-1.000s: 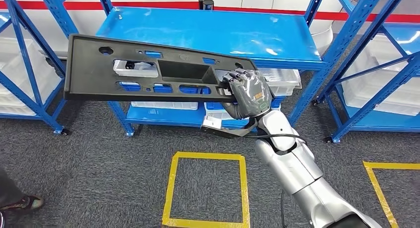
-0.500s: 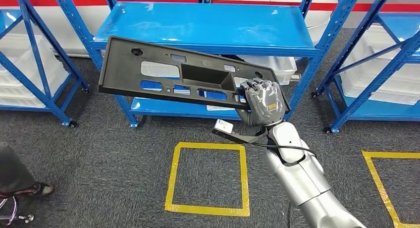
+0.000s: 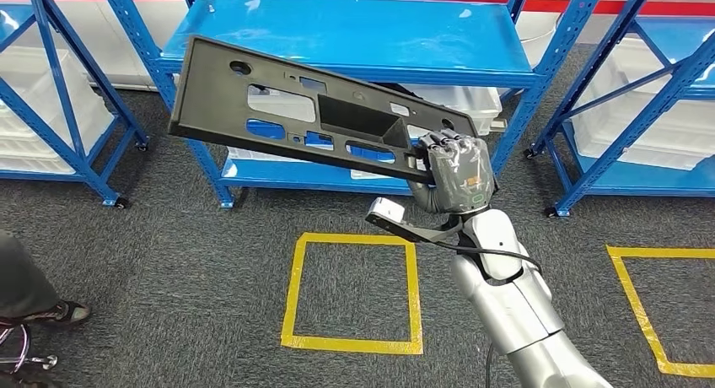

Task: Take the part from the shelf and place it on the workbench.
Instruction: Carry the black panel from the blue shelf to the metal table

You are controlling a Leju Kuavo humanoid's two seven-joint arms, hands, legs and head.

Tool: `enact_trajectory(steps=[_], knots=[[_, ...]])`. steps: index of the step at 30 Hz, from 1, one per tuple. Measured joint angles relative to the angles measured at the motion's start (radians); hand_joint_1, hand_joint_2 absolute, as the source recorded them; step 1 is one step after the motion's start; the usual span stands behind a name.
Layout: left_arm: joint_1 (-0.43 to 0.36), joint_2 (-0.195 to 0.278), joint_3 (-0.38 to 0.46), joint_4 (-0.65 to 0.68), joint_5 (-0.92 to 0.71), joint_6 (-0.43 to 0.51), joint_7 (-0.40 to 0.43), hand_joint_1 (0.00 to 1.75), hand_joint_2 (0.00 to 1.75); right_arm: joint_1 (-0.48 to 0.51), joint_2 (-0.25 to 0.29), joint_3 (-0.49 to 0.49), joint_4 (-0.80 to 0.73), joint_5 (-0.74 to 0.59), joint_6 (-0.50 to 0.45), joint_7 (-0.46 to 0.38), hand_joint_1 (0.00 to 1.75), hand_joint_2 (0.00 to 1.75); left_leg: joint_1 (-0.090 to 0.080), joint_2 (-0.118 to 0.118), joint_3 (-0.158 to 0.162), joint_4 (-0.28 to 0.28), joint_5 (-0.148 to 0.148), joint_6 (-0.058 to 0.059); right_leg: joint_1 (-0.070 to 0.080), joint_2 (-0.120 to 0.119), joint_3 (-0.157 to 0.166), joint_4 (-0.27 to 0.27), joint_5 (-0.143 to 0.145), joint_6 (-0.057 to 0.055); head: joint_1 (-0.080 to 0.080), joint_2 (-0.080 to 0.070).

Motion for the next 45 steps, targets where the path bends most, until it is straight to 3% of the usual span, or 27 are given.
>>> enact_trajectory(steps=[2, 4, 5, 7, 8, 9, 10, 12, 14, 16, 18, 19, 20, 22, 24, 26, 30, 36, 38, 39, 41, 42, 43, 44, 45], knots=[[0.003, -0.002, 0.008, -0.007, -0.024, 0.000, 0.008, 0.00, 1.75, 0.004, 0.000, -0.005, -0.002, -0.001, 0.000, 0.000, 1.75, 0.00, 0.000, 0.002, -0.009, -0.002, 0.009, 0.010, -0.005, 0.001, -0.059, 0.131, -0.060, -0.003, 0.007, 0.000], [0.008, -0.003, 0.020, -0.013, -0.049, -0.003, 0.017, 0.00, 1.75, 0.015, -0.001, -0.008, -0.002, -0.009, 0.000, -0.003, 1.75, 0.00, 0.001, 0.005, -0.016, -0.001, 0.014, 0.009, -0.012, 0.001, -0.097, 0.226, -0.088, 0.007, 0.011, 0.000], [0.012, -0.004, 0.026, -0.016, -0.060, -0.004, 0.020, 0.00, 1.75, 0.021, -0.001, -0.009, -0.003, -0.015, 0.000, -0.005, 1.75, 0.00, 0.002, 0.008, -0.017, -0.001, 0.016, 0.008, -0.017, 0.001, -0.089, 0.219, -0.079, 0.018, 0.012, 0.000], [0.017, -0.007, 0.037, -0.023, -0.079, -0.007, 0.024, 0.00, 1.75, 0.027, -0.002, -0.014, -0.009, -0.029, -0.001, -0.010, 1.75, 0.00, 0.006, 0.017, -0.019, 0.006, 0.014, 0.000, -0.028, -0.016, -0.021, 0.090, -0.026, 0.045, 0.016, 0.000], [0.018, -0.009, 0.043, -0.026, -0.087, -0.008, 0.026, 0.00, 1.75, 0.027, -0.002, -0.017, -0.013, -0.035, -0.002, -0.013, 1.75, 0.00, 0.006, 0.022, -0.020, 0.012, 0.012, -0.007, -0.028, -0.028, 0.012, 0.022, -0.005, 0.052, 0.021, 0.000], [0.018, -0.010, 0.049, -0.028, -0.095, -0.009, 0.027, 0.00, 1.75, 0.027, -0.001, -0.020, -0.018, -0.040, -0.004, -0.016, 1.75, 0.00, 0.005, 0.028, -0.023, 0.017, 0.009, -0.015, -0.026, -0.034, 0.034, -0.027, 0.010, 0.052, 0.024, 0.000], [0.019, -0.011, 0.054, -0.031, -0.102, -0.010, 0.028, 0.00, 1.75, 0.027, -0.001, -0.021, -0.022, -0.043, -0.005, -0.018, 1.75, 0.00, 0.002, 0.033, -0.025, 0.021, 0.008, -0.021, -0.023, -0.035, 0.042, -0.048, 0.015, 0.046, 0.024, 0.000], [0.021, -0.012, 0.065, -0.035, -0.116, -0.012, 0.030, 0.00, 1.75, 0.029, 0.000, -0.023, -0.027, -0.044, -0.006, -0.019, 1.75, 0.00, 0.002, 0.046, -0.028, 0.022, 0.010, -0.032, -0.020, -0.014, 0.036, -0.045, 0.019, 0.027, 0.018, 0.000], [0.022, -0.014, 0.077, -0.038, -0.132, -0.015, 0.031, 0.00, 1.75, 0.032, -0.001, -0.025, -0.031, -0.041, -0.007, -0.020, 1.75, 0.00, 0.009, 0.042, -0.037, 0.040, -0.009, -0.040, -0.023, 0.001, 0.030, -0.043, 0.026, 0.011, 0.011, 0.000], [0.023, -0.015, 0.089, -0.039, -0.150, -0.017, 0.031, 0.00, 1.75, 0.033, -0.001, -0.027, -0.034, -0.038, -0.007, -0.020, 1.75, 0.00, 0.012, 0.020, -0.076, 0.130, -0.070, -0.045, -0.024, 0.014, 0.025, -0.044, 0.032, -0.005, 0.003, 0.000], [0.024, -0.015, 0.100, -0.040, -0.167, -0.018, 0.031, 0.00, 1.75, 0.037, 0.000, -0.029, -0.036, -0.036, -0.007, -0.019, 1.75, 0.00, 0.010, 0.004, -0.136, 0.266, -0.134, -0.044, -0.017, 0.029, 0.018, -0.044, 0.036, -0.015, -0.005, 0.000], [0.025, -0.016, 0.107, -0.040, -0.173, -0.019, 0.031, 0.00, 1.75, 0.041, 0.000, -0.029, -0.036, -0.035, -0.007, -0.019, 1.75, 0.00, 0.010, 0.001, -0.155, 0.308, -0.145, -0.041, -0.013, 0.037, 0.016, -0.044, 0.039, -0.018, -0.008, 0.000], [0.026, -0.016, 0.112, -0.040, -0.178, -0.020, 0.032, 0.00, 1.75, 0.044, -0.001, -0.030, -0.036, -0.033, -0.007, -0.019, 1.75, 0.00, 0.009, -0.002, -0.157, 0.314, -0.136, -0.037, -0.009, 0.047, 0.014, -0.044, 0.040, -0.020, -0.009, 0.000], [0.026, -0.016, 0.122, -0.040, -0.188, -0.023, 0.032, 0.00, 1.75, 0.048, -0.001, -0.031, -0.036, -0.031, -0.007, -0.019, 1.75, 0.00, 0.004, -0.020, -0.105, 0.215, -0.072, -0.019, -0.002, 0.070, 0.015, -0.044, 0.042, -0.023, -0.010, 0.000], [0.026, -0.016, 0.132, -0.040, -0.197, -0.025, 0.032, 0.00, 1.75, 0.047, -0.001, -0.032, -0.038, -0.029, -0.008, -0.019, 1.75, 0.00, 0.002, -0.069, -0.040, 0.092, -0.024, 0.003, 0.001, 0.090, 0.013, -0.043, 0.045, -0.021, -0.005, 0.000], [0.027, -0.018, 0.142, -0.040, -0.207, -0.028, 0.031, 0.00, 1.75, 0.046, 0.002, -0.033, -0.040, -0.028, -0.009, -0.019, 1.75, 0.00, -0.002, -0.092, -0.020, 0.048, -0.019, 0.012, -0.005, 0.110, 0.004, -0.043, 0.052, -0.012, -0.003, 0.000], [0.026, -0.022, 0.156, -0.042, -0.217, -0.030, 0.030, 0.00, 1.75, 0.047, 0.001, -0.038, -0.041, -0.024, -0.010, -0.019, 1.75, 0.00, -0.005, -0.058, -0.014, 0.025, -0.010, 0.013, -0.003, 0.144, -0.012, -0.052, 0.066, 0.010, -0.009, 0.000], [0.026, -0.023, 0.156, -0.042, -0.217, -0.030, 0.030, 0.00, 1.75, 0.047, 0.001, -0.039, -0.041, -0.024, -0.010, -0.019, 1.75, 0.00, -0.003, -0.056, -0.014, 0.021, -0.008, 0.012, 0.000, 0.145, -0.013, -0.051, 0.066, 0.010, -0.009, 0.000], [0.026, -0.024, 0.158, -0.043, -0.219, -0.031, 0.030, 0.00, 1.75, 0.048, 0.000, -0.040, -0.041, -0.023, -0.010, -0.019, 1.75, 0.00, 0.001, -0.048, -0.010, 0.013, -0.003, 0.011, 0.000, 0.126, -0.017, -0.043, 0.061, 0.009, -0.009, 0.000], [0.025, -0.025, 0.160, -0.043, -0.223, -0.032, 0.030, 0.00, 1.75, 0.047, 0.000, -0.041, -0.042, -0.023, -0.010, -0.019, 1.75, 0.00, 0.002, -0.040, -0.008, 0.007, 0.000, 0.012, 0.000, 0.098, -0.029, -0.019, 0.047, 0.008, -0.004, 0.000], [0.025, -0.028, 0.173, -0.043, -0.236, -0.035, 0.030, 0.00, 1.75, 0.046, -0.001, -0.043, -0.042, -0.022, -0.012, -0.020, 1.75, 0.00, -0.001, -0.004, -0.007, -0.001, 0.006, 0.013, -0.006, 0.036, -0.087, 0.103, -0.007, 0.010, 0.008, 0.000], [0.026, -0.030, 0.180, -0.043, -0.242, -0.036, 0.030, 0.00, 1.75, 0.046, -0.002, -0.045, -0.042, -0.021, -0.013, -0.020, 1.75, 0.00, -0.002, 0.021, -0.008, -0.001, 0.006, 0.014, -0.012, 0.015, -0.098, 0.138, -0.021, 0.020, 0.015, 0.000], [0.026, -0.032, 0.186, -0.043, -0.245, -0.037, 0.030, 0.00, 1.75, 0.046, -0.002, -0.046, -0.041, -0.021, -0.013, -0.020, 1.75, 0.00, -0.003, 0.049, -0.009, 0.002, 0.003, 0.008, -0.016, -0.011, -0.078, 0.116, -0.013, 0.031, 0.019, 0.000], [0.025, -0.033, 0.193, -0.044, -0.248, -0.037, 0.030, 0.00, 1.75, 0.047, -0.003, -0.047, -0.041, -0.021, -0.013, -0.020, 1.75, 0.00, -0.004, 0.078, -0.008, 0.006, 0.000, -0.003, -0.019, -0.021, -0.047, 0.061, 0.009, 0.033, 0.019, 0.000], [0.024, -0.035, 0.199, -0.044, -0.258, -0.036, 0.030, 0.00, 1.75, 0.047, -0.004, -0.048, -0.041, -0.020, -0.013, -0.019, 1.75, 0.00, -0.001, 0.074, -0.017, 0.033, -0.022, -0.015, -0.022, -0.025, -0.010, -0.010, 0.037, 0.025, 0.016, 0.000]])
